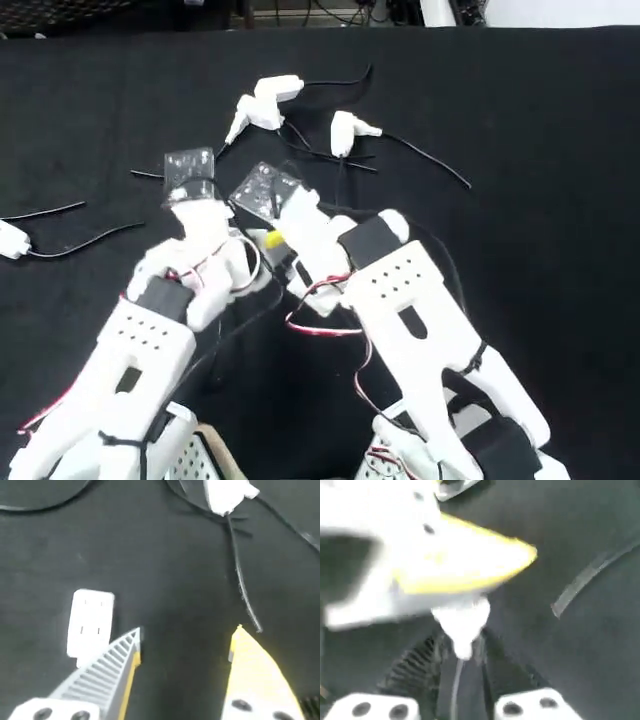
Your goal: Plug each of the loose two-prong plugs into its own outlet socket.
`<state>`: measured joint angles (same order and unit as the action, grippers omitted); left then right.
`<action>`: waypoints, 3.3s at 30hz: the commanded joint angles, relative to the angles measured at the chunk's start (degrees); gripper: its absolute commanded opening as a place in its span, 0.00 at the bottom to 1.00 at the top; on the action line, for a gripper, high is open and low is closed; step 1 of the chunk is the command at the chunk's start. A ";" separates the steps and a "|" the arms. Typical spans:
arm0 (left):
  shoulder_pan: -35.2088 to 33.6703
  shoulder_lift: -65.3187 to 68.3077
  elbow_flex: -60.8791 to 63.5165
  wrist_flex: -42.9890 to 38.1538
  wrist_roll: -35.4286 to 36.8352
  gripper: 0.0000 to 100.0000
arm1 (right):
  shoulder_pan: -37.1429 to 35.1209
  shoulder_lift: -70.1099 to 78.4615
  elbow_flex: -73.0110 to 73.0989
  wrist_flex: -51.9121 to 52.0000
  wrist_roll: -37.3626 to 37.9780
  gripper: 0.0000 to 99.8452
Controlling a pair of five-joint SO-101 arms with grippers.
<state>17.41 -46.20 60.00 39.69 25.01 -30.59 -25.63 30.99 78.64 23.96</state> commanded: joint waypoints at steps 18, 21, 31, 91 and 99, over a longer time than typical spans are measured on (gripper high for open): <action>1.89 -0.62 6.73 -11.60 -3.25 0.29 | -0.62 -9.01 -21.05 12.31 -2.73 0.01; 1.71 -0.70 6.73 -11.43 -3.34 0.29 | -0.62 -9.01 -20.26 12.40 -2.73 0.01; -12.00 -1.32 6.55 -11.34 -8.18 0.29 | -0.26 -8.13 -18.42 10.90 -4.66 0.01; -46.64 -1.32 9.10 -3.08 -4.22 0.29 | -7.56 69.23 -85.85 22.15 -46.24 0.01; -46.55 -1.32 9.10 -2.90 -4.22 0.29 | -8.79 69.67 -88.13 22.07 -46.42 0.01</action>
<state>-29.36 -46.55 69.58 36.70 20.26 -38.15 44.35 -54.46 99.65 -21.67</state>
